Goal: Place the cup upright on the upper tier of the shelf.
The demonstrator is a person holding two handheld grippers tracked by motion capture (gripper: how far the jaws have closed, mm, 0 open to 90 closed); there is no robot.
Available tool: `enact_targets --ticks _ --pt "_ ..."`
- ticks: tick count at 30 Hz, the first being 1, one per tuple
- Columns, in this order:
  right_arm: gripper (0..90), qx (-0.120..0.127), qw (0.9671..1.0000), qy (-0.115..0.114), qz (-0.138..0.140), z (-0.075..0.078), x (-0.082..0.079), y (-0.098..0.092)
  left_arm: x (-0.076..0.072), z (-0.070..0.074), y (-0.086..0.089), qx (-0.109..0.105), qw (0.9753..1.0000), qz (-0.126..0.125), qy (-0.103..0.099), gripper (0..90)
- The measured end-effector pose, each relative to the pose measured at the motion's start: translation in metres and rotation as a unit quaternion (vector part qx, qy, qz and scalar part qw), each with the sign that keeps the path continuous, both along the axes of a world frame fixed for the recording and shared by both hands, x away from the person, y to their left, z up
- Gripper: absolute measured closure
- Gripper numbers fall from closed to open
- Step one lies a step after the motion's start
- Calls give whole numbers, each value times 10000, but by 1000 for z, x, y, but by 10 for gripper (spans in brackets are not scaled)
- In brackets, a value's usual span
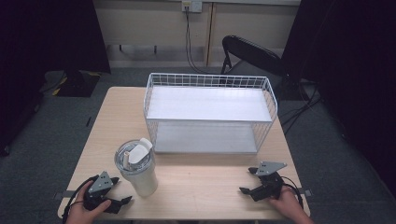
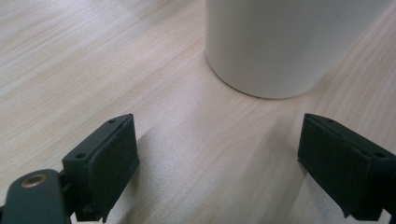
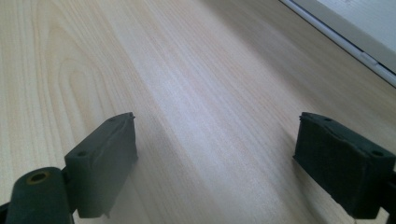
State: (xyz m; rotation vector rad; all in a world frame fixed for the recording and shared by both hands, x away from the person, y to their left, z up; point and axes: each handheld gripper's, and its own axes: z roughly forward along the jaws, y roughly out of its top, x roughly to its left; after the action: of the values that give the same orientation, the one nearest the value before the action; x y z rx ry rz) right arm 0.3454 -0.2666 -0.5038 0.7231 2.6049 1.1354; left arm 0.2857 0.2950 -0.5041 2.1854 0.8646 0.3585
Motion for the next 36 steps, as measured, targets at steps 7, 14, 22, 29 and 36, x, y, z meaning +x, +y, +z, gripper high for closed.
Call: enact_targets --ticks 7,14,22,29,36 --pt "123 1 10000 -1 1 0 0 0 -1 -1 -3 8 10000 15 32 75" --pt "123 1 10000 -1 1 0 0 0 0 7 -4 -244 9993 -229 164 161" --pt "123 0 10000 0 0 0 0 0 -2 22 -9 -502 9985 -219 19 157" --pt "123 -1 10000 -3 -3 0 0 0 -3 30 -14 -449 9985 -322 24 158" --pt "123 -2 10000 -3 -1 0 0 0 -2 39 -16 -504 9984 -253 24 163"
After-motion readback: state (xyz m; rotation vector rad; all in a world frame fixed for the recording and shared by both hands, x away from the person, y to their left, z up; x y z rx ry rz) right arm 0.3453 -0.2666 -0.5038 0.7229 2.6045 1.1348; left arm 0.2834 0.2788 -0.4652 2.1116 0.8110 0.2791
